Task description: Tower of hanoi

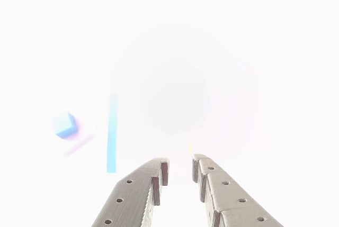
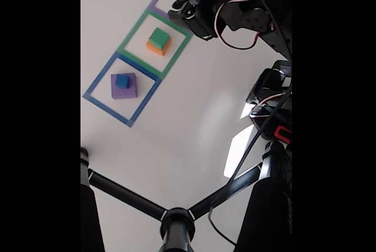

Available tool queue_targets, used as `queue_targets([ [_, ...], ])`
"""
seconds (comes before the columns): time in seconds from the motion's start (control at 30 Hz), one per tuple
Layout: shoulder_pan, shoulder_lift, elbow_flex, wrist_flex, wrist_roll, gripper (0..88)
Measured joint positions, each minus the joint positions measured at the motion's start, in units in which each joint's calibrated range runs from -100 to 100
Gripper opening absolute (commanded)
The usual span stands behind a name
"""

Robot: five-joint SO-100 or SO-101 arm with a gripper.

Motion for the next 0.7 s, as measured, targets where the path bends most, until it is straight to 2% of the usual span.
queue_targets([
  [0.2,2.78,0.42,-17.93,16.93,0.0,0.4],
  [0.33,4.58,0.59,-23.15,21.99,0.0,4.2],
  [0.47,4.91,0.51,-22.19,22.23,0.0,15.9],
  [0.7,6.96,-2.62,-5.48,9.47,0.0,23.5],
])
